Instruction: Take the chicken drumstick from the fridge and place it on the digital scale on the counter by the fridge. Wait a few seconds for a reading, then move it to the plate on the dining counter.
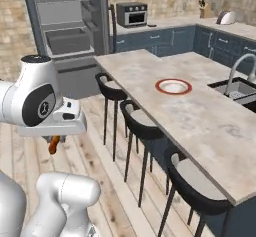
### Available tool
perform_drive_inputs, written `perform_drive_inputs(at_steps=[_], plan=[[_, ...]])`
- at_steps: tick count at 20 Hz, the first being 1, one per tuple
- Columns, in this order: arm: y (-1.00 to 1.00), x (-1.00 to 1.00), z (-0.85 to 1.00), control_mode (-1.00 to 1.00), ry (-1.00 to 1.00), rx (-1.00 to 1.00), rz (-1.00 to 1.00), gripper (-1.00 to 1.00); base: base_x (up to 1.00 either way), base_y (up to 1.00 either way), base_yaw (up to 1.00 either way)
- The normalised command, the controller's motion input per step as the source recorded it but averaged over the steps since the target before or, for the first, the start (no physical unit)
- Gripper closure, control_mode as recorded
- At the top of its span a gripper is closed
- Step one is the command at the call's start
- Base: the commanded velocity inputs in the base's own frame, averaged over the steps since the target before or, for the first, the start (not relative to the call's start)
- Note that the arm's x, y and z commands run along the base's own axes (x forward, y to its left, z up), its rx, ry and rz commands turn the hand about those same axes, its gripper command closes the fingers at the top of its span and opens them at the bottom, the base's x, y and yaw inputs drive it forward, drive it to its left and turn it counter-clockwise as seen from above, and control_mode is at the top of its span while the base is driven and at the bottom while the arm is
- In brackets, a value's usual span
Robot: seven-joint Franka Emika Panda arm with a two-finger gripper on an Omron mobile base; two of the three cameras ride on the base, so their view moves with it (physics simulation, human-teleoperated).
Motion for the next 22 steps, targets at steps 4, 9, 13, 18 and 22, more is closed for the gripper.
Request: perform_drive_inputs(at_steps=[4, 9, 13, 18, 22], plan=[[0.00, 0.00, 0.00, 1.00, 0.00, 0.00, 0.00, 1.00, 0.57, 0.75, -0.71], [0.00, 0.00, 0.00, 1.00, 0.00, 0.00, 0.00, 1.00, 0.51, 0.71, -0.73], [0.00, 0.00, 0.00, 1.00, 0.00, 0.00, 0.00, 1.00, 0.56, 0.73, -0.72], [0.00, 0.00, 0.00, 1.00, 0.00, 0.00, 0.00, 1.00, 0.58, 0.76, -0.71], [0.00, 0.00, 0.00, 1.00, 0.00, 0.00, 0.00, 1.00, 0.62, 0.81, -0.57]])
